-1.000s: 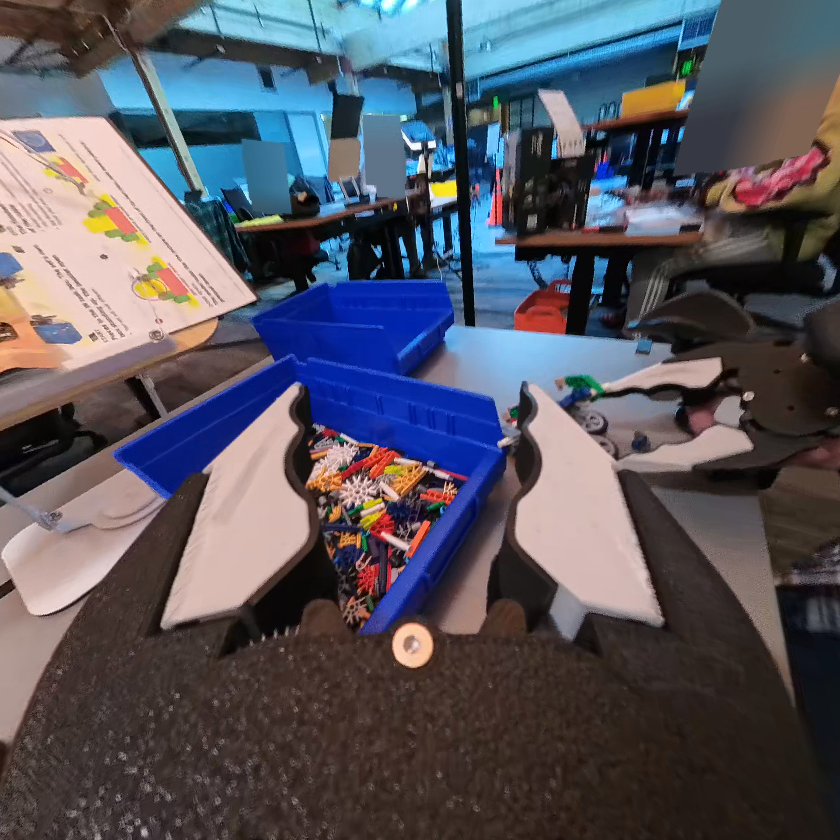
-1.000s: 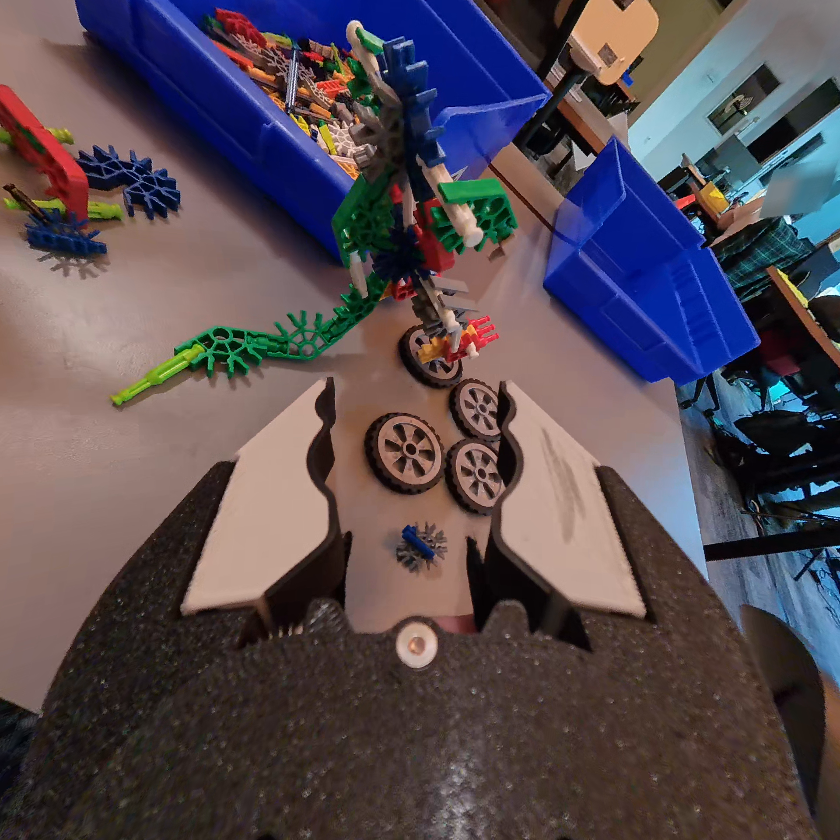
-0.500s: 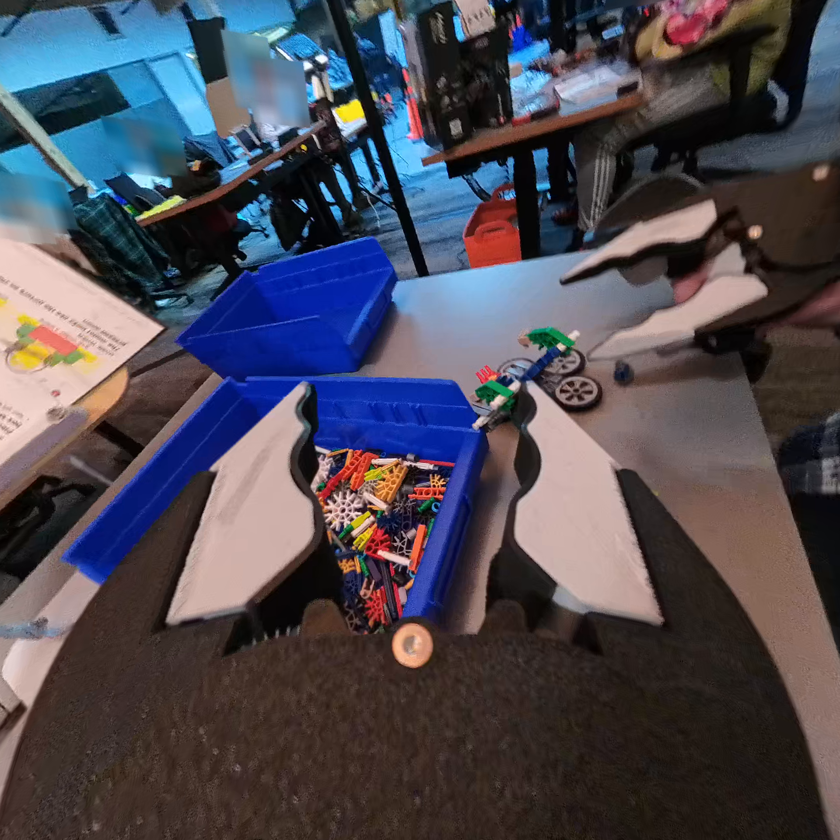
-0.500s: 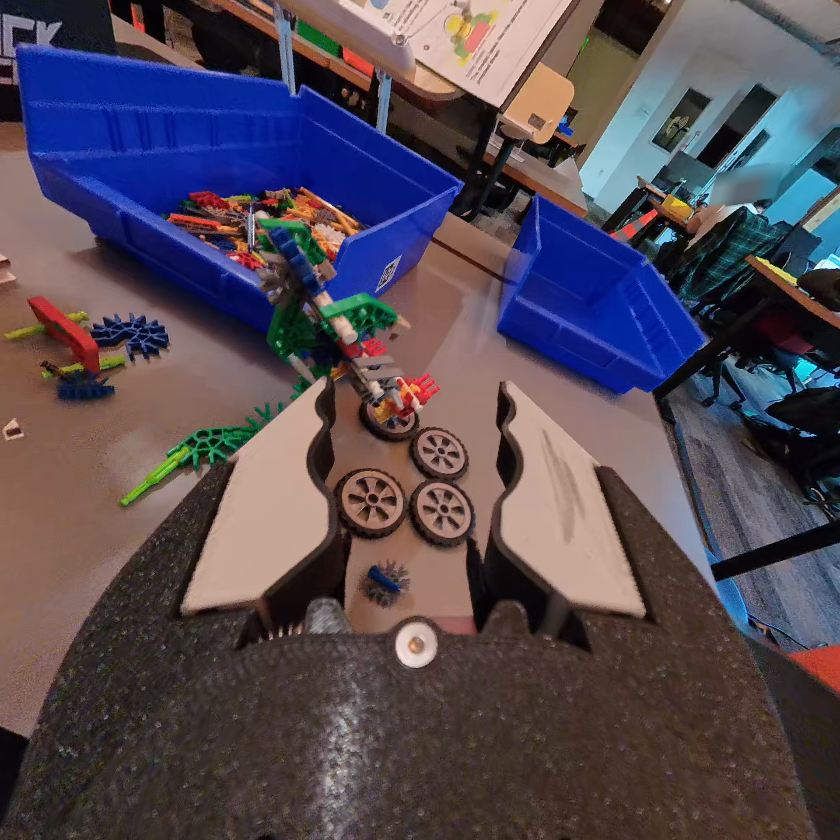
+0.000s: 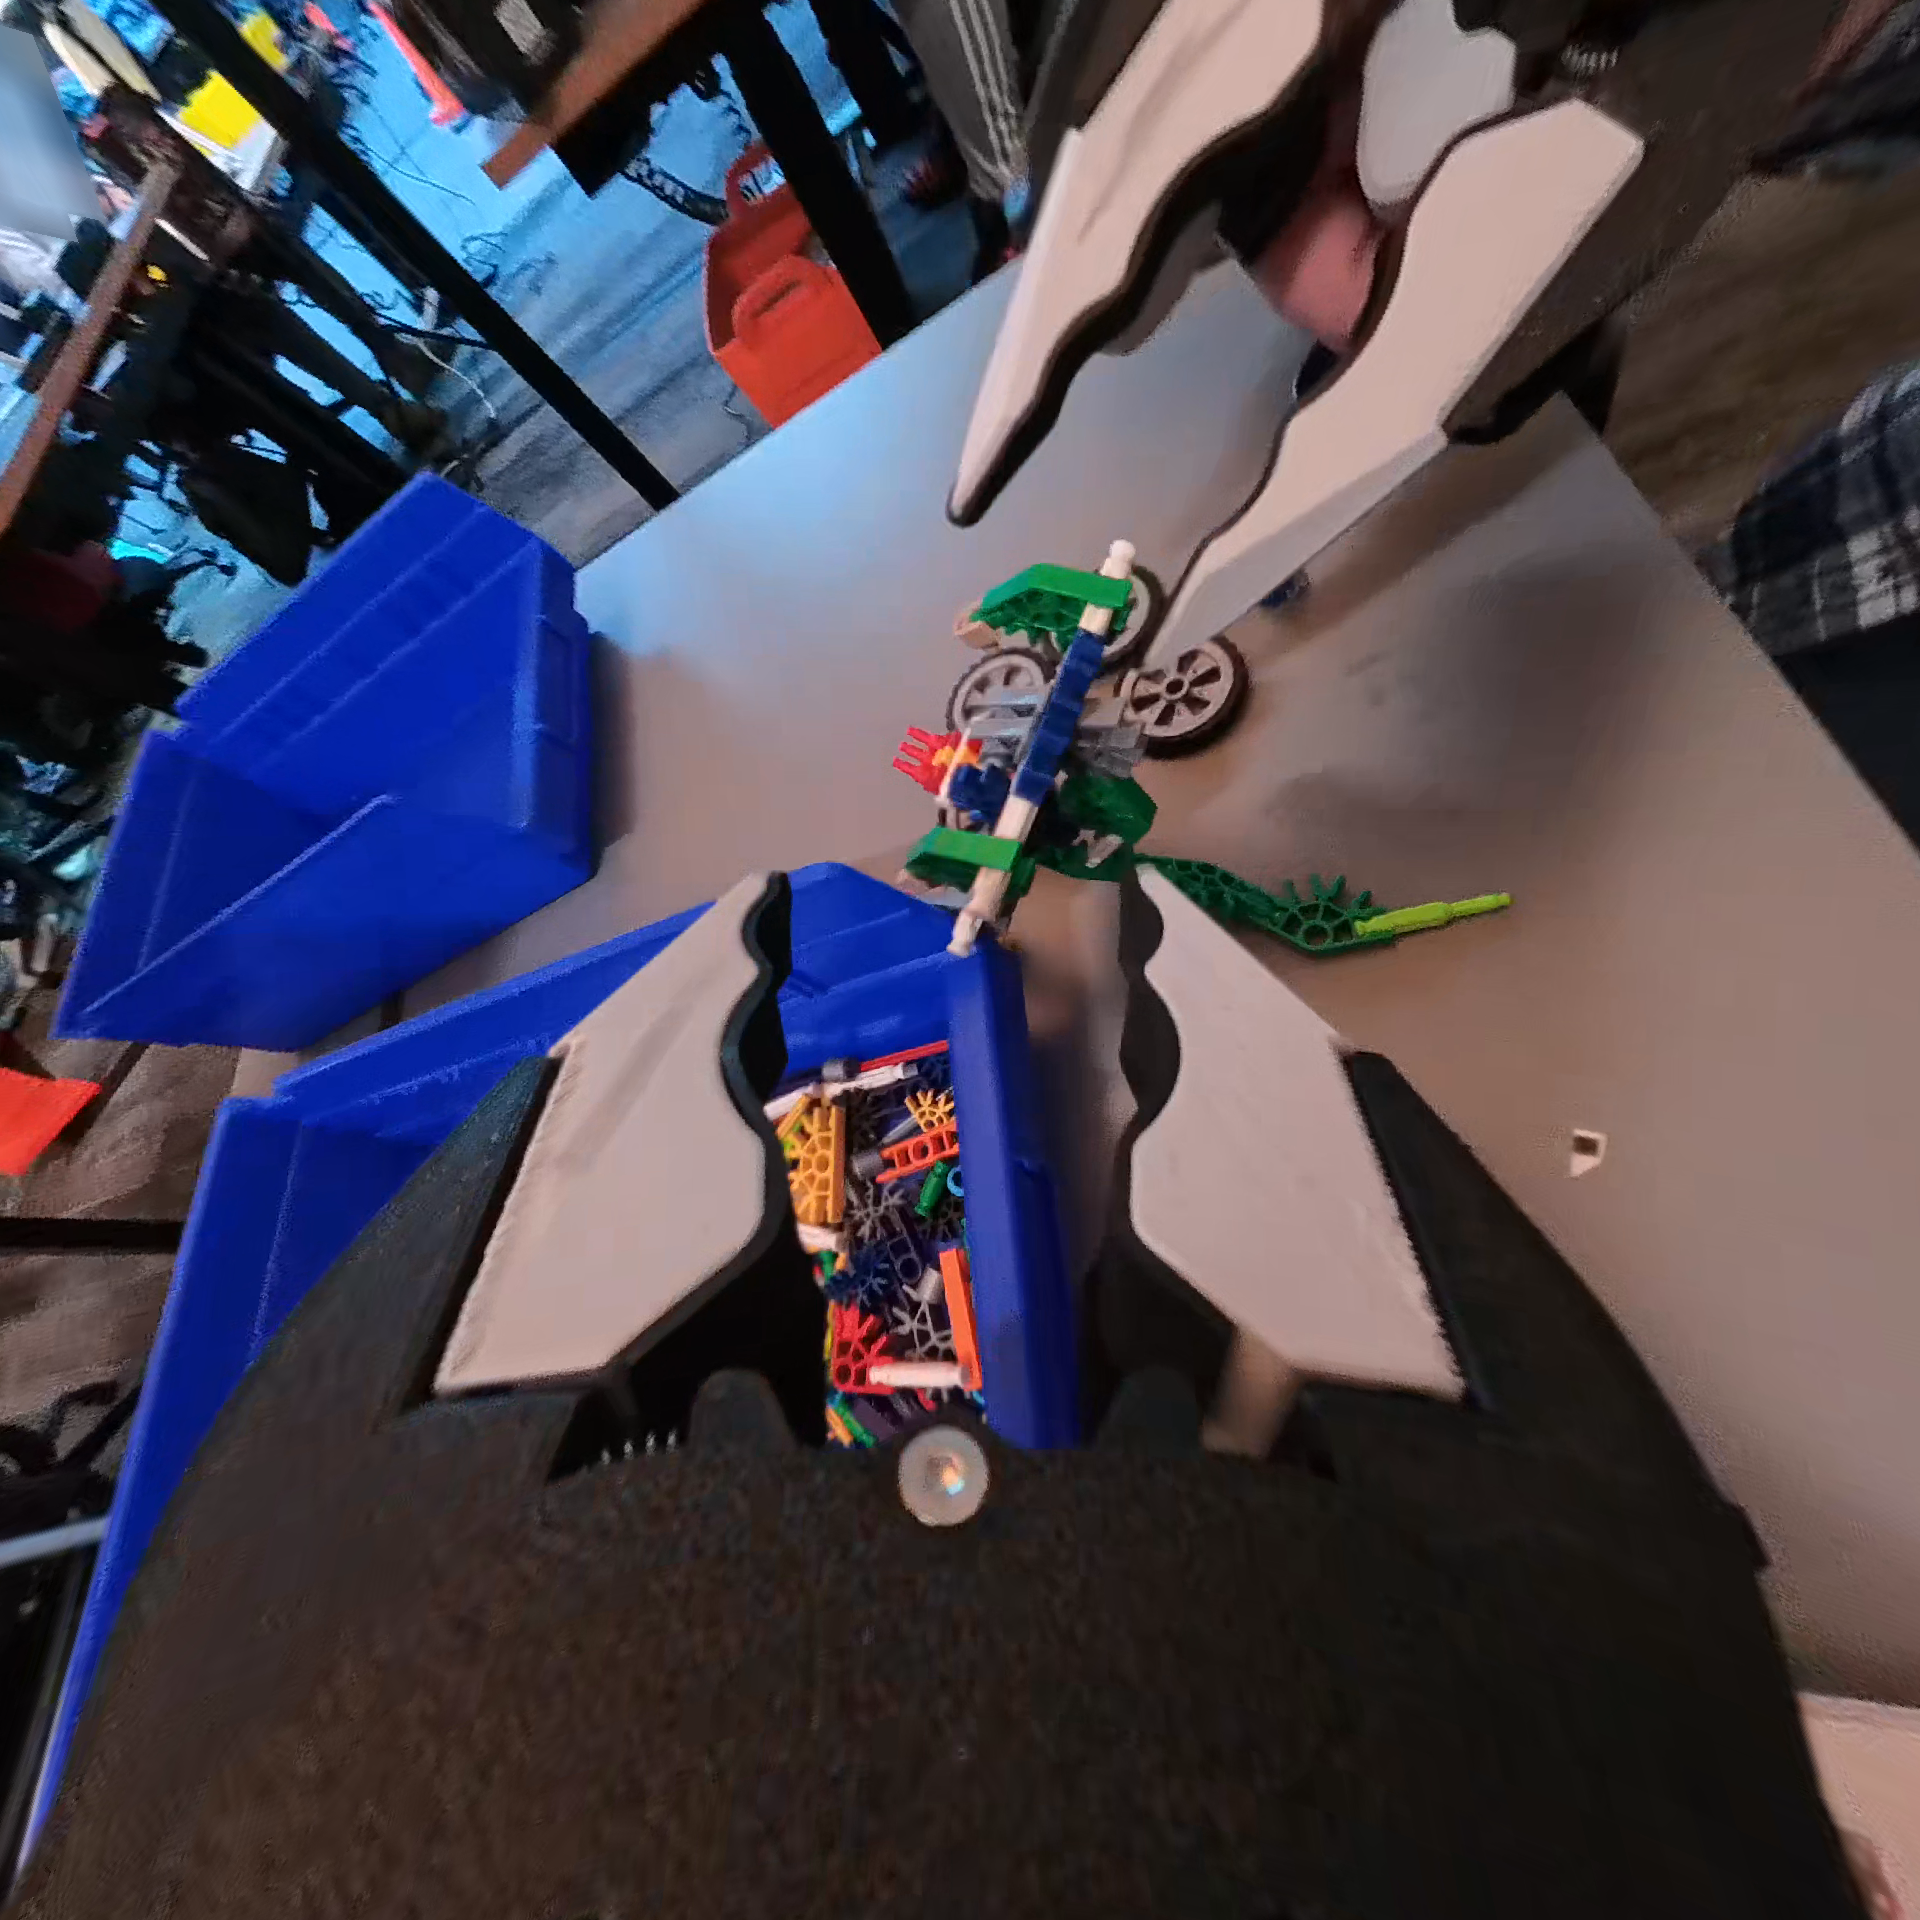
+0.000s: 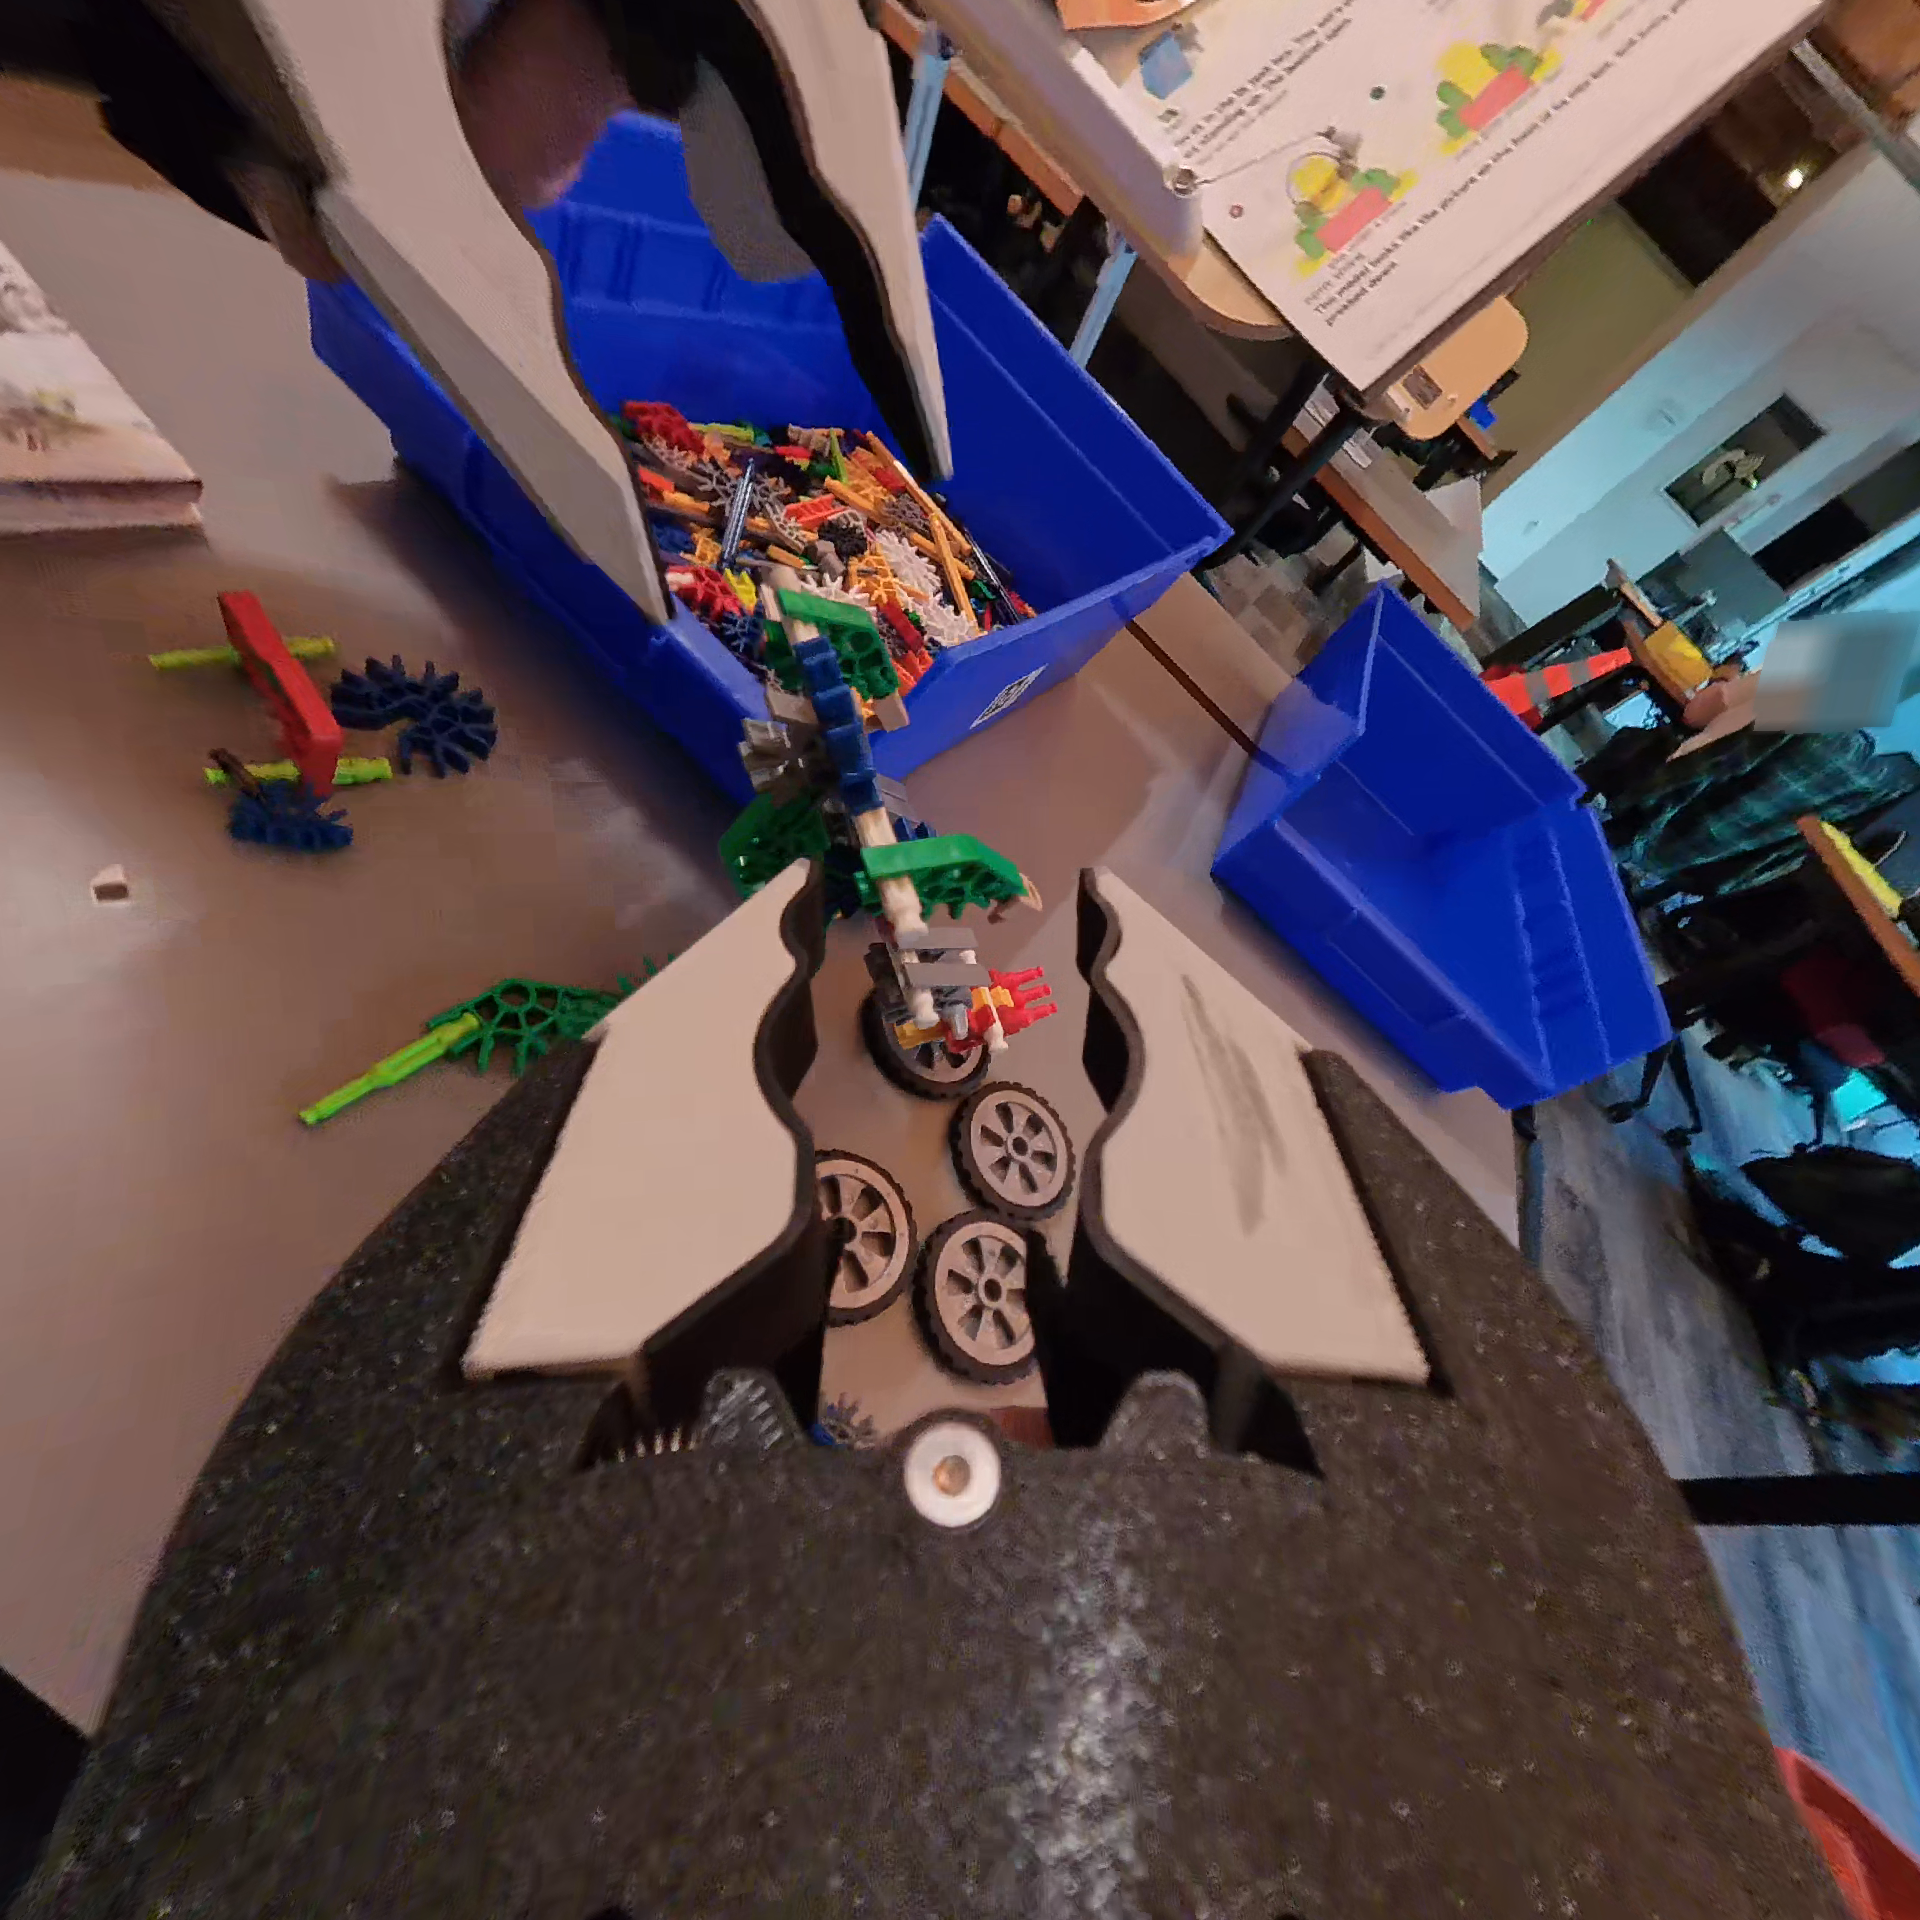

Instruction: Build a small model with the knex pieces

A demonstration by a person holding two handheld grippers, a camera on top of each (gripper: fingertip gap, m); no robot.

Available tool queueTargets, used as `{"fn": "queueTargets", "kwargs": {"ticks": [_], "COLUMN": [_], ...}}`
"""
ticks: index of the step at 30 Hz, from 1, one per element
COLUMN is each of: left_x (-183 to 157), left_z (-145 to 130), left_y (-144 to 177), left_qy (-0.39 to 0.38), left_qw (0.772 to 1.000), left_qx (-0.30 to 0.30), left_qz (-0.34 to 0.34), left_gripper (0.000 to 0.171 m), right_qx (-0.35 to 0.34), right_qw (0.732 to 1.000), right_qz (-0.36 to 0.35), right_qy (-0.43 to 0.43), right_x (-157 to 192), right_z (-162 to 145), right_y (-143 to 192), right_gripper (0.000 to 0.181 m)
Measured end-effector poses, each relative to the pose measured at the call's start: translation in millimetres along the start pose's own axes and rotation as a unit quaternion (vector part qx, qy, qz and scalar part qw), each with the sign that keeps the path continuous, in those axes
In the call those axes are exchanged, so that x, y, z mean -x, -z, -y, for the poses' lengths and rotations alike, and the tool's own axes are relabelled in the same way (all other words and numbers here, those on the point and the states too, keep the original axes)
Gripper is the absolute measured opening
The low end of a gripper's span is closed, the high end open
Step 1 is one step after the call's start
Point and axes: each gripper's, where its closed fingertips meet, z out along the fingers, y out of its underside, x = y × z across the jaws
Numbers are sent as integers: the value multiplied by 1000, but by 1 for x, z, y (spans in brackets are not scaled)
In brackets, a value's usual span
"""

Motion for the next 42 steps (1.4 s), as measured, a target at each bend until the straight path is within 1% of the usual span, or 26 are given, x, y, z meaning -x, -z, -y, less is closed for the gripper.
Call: {"fn": "queueTargets", "kwargs": {"ticks": [1, 2, 3, 4, 5, 7, 8, 9, 11, 12, 14, 16, 20, 24, 25, 26, 27, 30, 31, 32, 33, 34, 35, 38, 41, 42], "left_x": [-2, -2, -1, -2, -5, -7, -4, -5, -7, -8, -6, -5, -2, 1, 3, 6, 8, 15, 19, 24, 30, 35, 42, 59, 70, 76], "left_z": [-2, -6, -10, -11, -10, -4, -1, 0, 2, 3, 10, 13, 19, 35, 41, 45, 48, 54, 55, 55, 55, 54, 53, 48, 48, 48], "left_y": [-6, -13, -18, -23, -27, -32, -33, -33, -33, -33, -31, -31, -30, -22, -19, -15, -13, -2, 1, 5, 10, 15, 20, 38, 54, 60], "left_qy": [-12, -29, -46, -59, -67, -80, -79, -77, -78, -80, -86, -91, -99, -135, -152, -166, -174, -170, -166, -161, -155, -150, -144, -130, -99, -88], "left_qw": [1000, 999, 998, 997, 997, 996, 996, 997, 997, 997, 996, 995, 994, 988, 985, 981, 980, 980, 981, 981, 981, 981, 981, 981, 983, 983], "left_qx": [8, 22, 37, 42, 41, 24, 16, 13, 7, 2, -12, -14, -20, -38, -45, -48, -46, -50, -51, -53, -52, -52, -49, -38, -49, -51], "left_qz": [-3, 4, 12, 16, 10, 18, 26, 23, 18, 17, 37, 42, 48, 58, 71, 83, 88, 86, 90, 96, 101, 107, 117, 138, 144, 153], "left_gripper": [58, 56, 59, 58, 54, 39, 25, 18, 13, 7, 6, 4, 4, 4, 4, 4, 4, 4, 4, 4, 4, 4, 4, 4, 4, 4], "right_qx": [3, 7, 10, 10, 9, 6, 4, 2, 1, -3, -18, -25, -17, -29, -32, -37, -44, -59, -64, -72, -79, -81, -83, -99, -113, -119], "right_qw": [1000, 1000, 1000, 1000, 999, 999, 999, 999, 999, 1000, 1000, 1000, 1000, 1000, 999, 999, 998, 997, 997, 996, 995, 995, 995, 995, 994, 993], "right_qz": [1, 2, 5, 4, 1, -1, -4, -5, 2, 4, -2, 1, -25, -4, -7, -14, -25, -35, -34, -39, -47, -48, -43, -12, 8, 2], "right_qy": [10, 18, 25, 29, 33, 43, 47, 47, 38, 31, 18, 3, 6, 6, 14, 25, 37, 44, 42, 34, 25, 19, 17, 10, -5, -15], "right_x": [1, 1, 2, 2, 1, 1, 0, 0, -1, -3, -10, -14, -27, -26, -27, -29, -32, -37, -39, -42, -47, -49, -48, -32, -21, -24], "right_z": [-1, -2, -3, -3, -2, 0, 2, 3, 2, 3, 7, 9, 7, 16, 20, 24, 30, 43, 47, 52, 57, 61, 63, 74, 89, 95], "right_y": [-2, -4, -5, -7, -8, -9, -9, -10, -9, -7, -2, 3, 7, 9, 9, 10, 11, 13, 13, 14, 16, 18, 20, 26, 22, 19], "right_gripper": [45, 37, 29, 29, 28, 28, 27, 27, 27, 17, 16, 17, 30, 33, 28, 15, 10, 9, 6, 8, 25, 25, 17, 19, 32, 42]}}
